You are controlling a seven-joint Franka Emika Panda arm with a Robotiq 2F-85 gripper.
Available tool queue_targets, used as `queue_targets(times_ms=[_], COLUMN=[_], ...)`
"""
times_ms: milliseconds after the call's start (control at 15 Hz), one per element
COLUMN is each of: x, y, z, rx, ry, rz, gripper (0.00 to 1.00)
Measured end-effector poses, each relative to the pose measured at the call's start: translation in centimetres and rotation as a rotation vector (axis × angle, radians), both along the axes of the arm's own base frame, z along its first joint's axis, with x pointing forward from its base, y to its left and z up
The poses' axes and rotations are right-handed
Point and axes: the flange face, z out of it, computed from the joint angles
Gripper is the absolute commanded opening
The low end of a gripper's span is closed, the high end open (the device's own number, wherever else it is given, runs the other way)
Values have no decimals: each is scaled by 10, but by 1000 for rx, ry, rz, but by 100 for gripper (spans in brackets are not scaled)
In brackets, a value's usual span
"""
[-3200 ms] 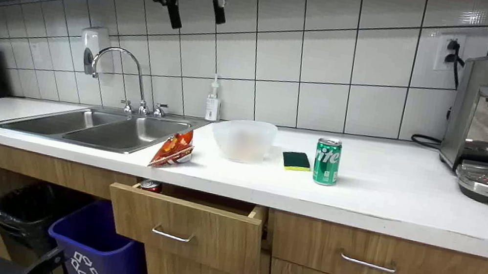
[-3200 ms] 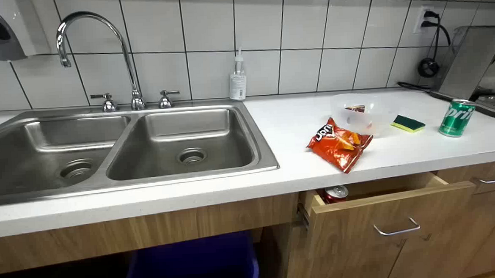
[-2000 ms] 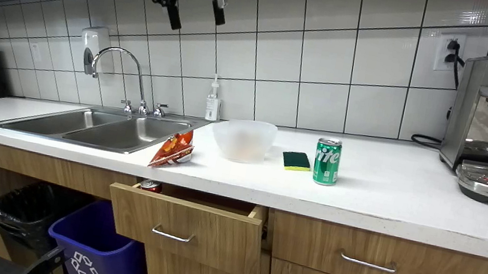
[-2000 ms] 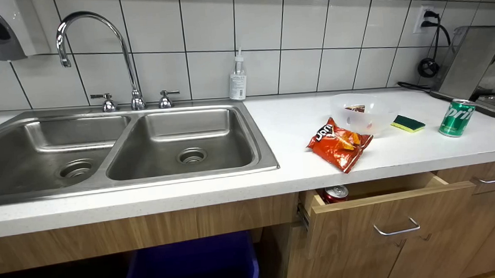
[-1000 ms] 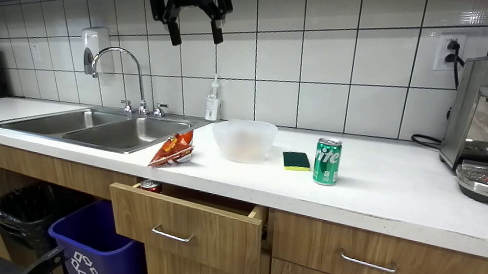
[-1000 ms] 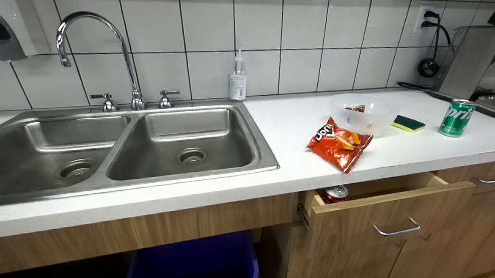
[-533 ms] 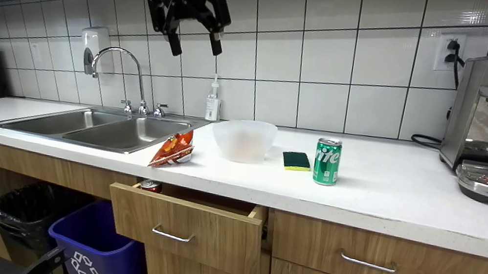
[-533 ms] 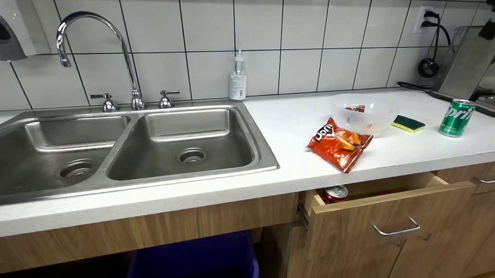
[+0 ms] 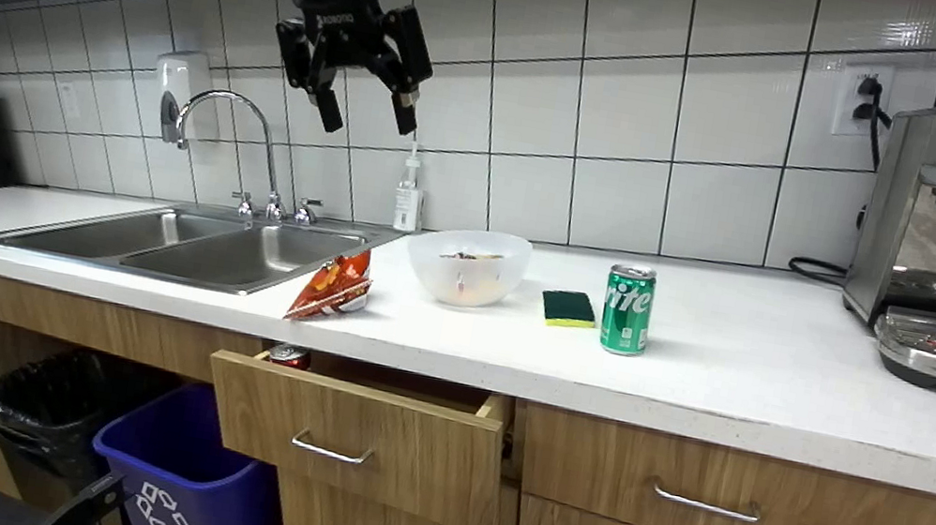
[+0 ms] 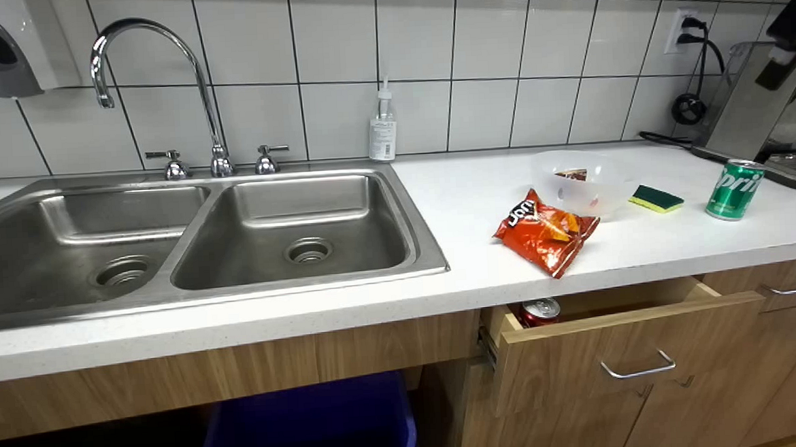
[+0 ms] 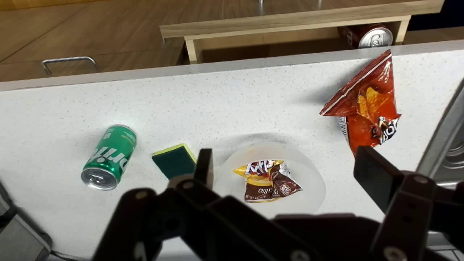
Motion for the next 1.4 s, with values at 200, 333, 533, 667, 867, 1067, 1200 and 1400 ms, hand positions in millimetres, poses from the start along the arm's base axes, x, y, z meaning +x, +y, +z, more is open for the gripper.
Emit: queue_targets(times_ms=[200, 333, 533, 667, 867, 1067, 1200, 1400], x=[-2, -4, -6, -7, -10, -8, -6, -3], y=[5, 8, 12, 14, 16, 16, 16, 16], z=[-10, -15, -22, -27, -35, -39, -43, -53], rx=[0, -1, -3, -8, -14, -23, -29, -34], ry=[2, 3, -4, -9, -17, -22, -15, 1], rz=[-3, -5, -3, 0, 4, 6, 6, 7], gripper=[100, 100, 100, 100, 100, 100, 100, 100])
